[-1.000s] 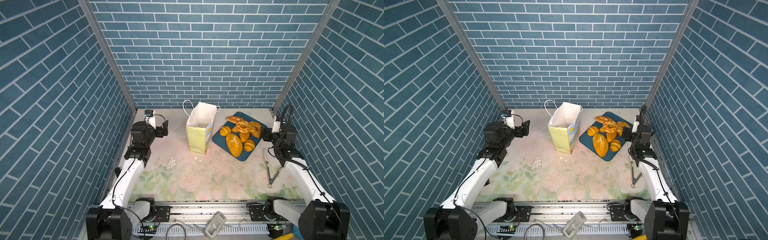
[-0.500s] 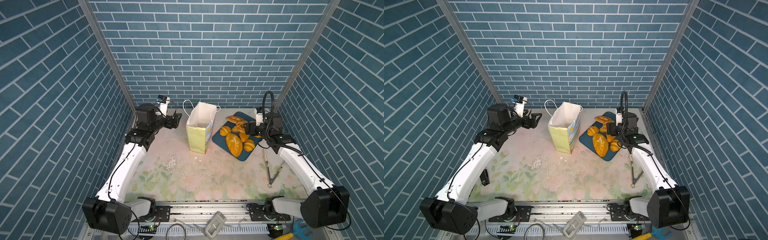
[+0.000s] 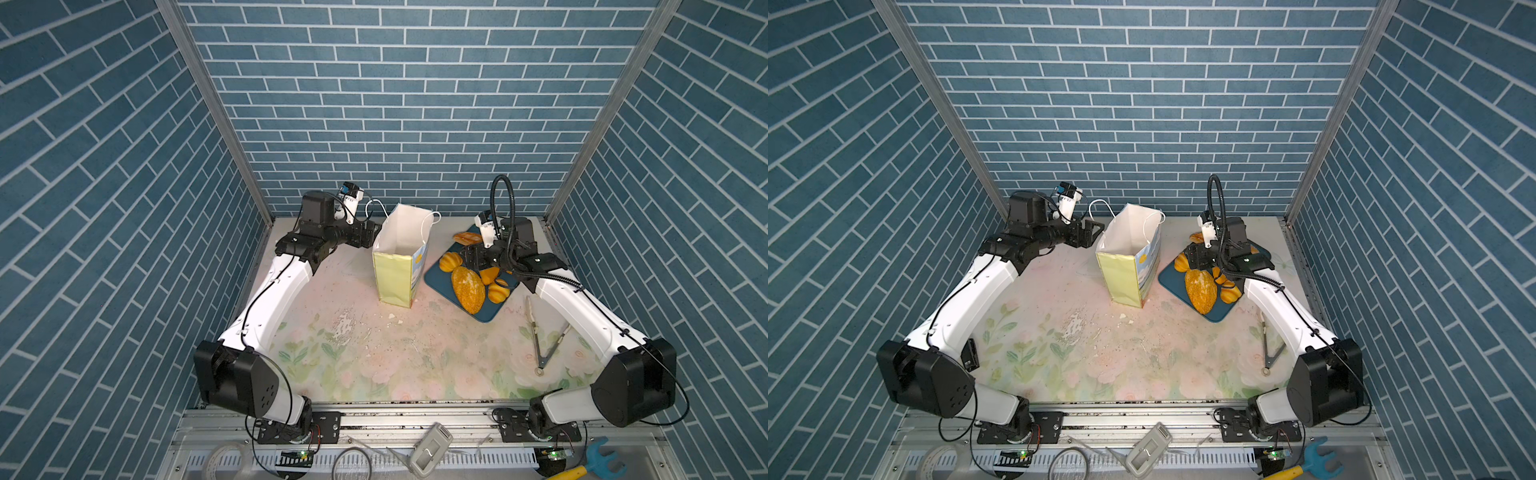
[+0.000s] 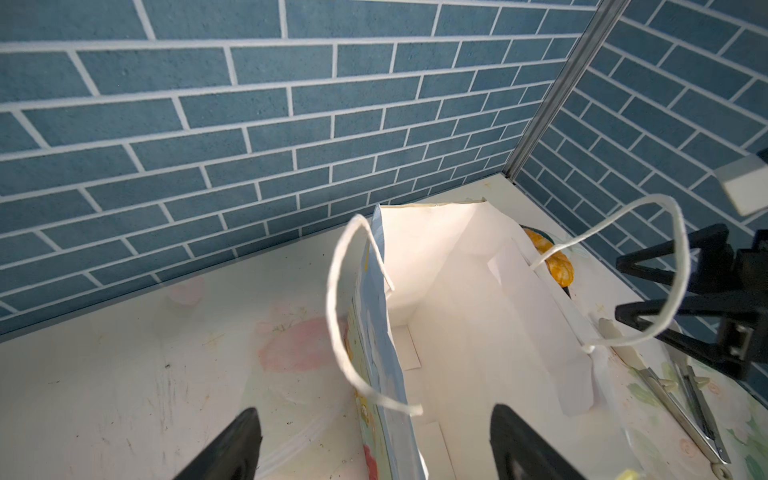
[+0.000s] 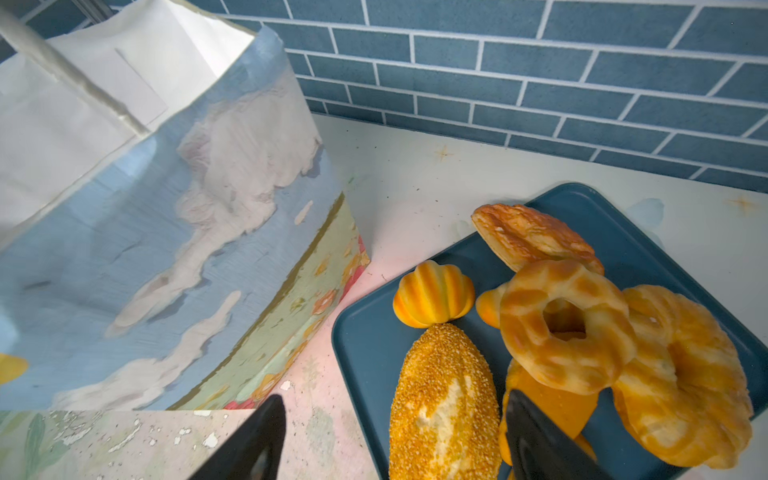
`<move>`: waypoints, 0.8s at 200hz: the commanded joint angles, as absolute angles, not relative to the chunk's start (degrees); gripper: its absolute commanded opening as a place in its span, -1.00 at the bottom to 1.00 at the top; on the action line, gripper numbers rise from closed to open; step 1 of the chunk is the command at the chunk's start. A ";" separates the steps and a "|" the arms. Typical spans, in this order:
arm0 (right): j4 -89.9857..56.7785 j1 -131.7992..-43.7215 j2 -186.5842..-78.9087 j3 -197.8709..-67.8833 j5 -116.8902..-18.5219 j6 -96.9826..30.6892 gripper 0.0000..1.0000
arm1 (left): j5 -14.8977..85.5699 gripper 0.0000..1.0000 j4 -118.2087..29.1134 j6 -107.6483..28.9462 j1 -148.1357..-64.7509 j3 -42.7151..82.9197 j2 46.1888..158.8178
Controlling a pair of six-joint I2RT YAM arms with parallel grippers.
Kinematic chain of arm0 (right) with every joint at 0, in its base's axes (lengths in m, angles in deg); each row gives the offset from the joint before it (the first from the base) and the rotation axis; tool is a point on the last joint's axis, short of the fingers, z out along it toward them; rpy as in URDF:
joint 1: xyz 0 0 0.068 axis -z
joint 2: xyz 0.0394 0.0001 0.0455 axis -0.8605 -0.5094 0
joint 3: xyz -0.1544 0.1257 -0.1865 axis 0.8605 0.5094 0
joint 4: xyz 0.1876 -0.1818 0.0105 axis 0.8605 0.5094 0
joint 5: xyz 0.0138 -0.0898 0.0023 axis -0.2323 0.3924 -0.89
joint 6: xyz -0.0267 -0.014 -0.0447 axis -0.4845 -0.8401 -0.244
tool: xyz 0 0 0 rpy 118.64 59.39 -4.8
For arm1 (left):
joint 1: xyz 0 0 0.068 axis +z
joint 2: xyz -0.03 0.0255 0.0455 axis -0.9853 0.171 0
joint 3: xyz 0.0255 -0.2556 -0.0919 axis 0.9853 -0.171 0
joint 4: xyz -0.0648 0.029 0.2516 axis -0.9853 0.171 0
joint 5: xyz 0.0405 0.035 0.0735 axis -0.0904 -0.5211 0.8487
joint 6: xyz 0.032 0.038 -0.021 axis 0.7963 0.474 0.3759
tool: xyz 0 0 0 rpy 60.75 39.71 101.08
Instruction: Place the fake bread into the paper bag
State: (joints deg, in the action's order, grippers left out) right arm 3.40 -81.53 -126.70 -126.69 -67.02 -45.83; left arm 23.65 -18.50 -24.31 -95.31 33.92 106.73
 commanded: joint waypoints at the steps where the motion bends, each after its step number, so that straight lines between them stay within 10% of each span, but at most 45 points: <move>1: 5.36 -82.90 -127.29 -128.90 -68.36 -47.48 0.64 | 25.88 0.69 -18.82 -26.47 -95.53 37.18 108.55; 123: 10.81 -85.53 -126.27 -133.08 -58.50 -41.54 0.57 | 32.25 -0.68 -27.02 -46.66 -93.87 39.79 112.74; 160: 10.97 -85.61 -126.68 -134.13 -59.47 -40.74 0.55 | 33.52 -0.80 -30.04 -50.91 -93.77 31.92 106.44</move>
